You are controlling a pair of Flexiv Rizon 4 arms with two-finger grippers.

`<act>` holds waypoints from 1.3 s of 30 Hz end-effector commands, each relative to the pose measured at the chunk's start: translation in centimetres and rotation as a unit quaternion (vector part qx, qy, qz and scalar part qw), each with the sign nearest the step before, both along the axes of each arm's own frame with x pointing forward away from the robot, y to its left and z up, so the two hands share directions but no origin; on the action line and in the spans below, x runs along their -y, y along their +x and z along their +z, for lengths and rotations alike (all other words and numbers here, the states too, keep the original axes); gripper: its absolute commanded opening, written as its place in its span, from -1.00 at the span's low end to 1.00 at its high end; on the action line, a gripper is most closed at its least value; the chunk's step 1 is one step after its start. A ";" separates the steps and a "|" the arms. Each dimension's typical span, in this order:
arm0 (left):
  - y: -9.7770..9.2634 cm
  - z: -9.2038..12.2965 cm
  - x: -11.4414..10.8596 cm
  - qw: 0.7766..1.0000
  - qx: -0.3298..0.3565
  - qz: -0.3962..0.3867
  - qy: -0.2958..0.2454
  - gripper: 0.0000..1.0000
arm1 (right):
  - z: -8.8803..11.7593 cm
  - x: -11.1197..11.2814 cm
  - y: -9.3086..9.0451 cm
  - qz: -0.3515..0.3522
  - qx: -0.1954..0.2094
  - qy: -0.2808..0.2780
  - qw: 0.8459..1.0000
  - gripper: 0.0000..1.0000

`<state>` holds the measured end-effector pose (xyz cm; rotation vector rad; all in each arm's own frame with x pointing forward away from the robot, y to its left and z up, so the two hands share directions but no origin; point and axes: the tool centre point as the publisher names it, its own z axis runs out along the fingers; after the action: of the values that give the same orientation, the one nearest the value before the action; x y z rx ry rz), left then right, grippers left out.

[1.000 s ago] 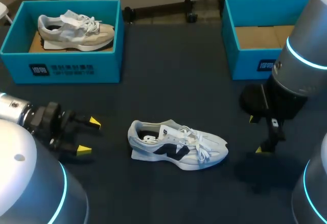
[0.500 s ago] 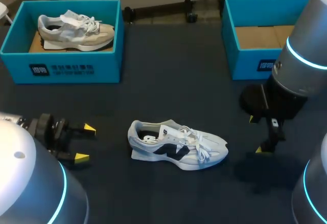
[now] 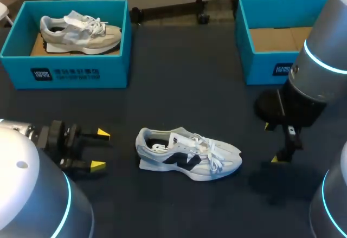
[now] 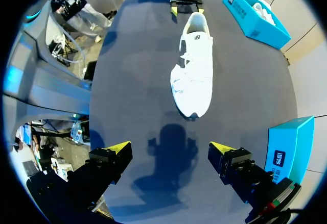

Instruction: Take the shoe out of the shoebox, open the shoe tongue, remove and reinsert the insole, then place the shoe into the shoebox

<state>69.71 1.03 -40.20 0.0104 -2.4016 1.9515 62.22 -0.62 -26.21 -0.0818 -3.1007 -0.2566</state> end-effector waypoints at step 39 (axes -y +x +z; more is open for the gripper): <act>2.4 -1.2 8.2 0.998 -0.001 -0.054 0.019 1.00 | -0.2 0.0 0.0 0.000 0.000 0.000 1.000 1.00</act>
<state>71.87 -6.90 -41.07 -0.1074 -2.3871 1.8613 62.22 -0.62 -26.21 -0.0818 -3.1007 -0.2566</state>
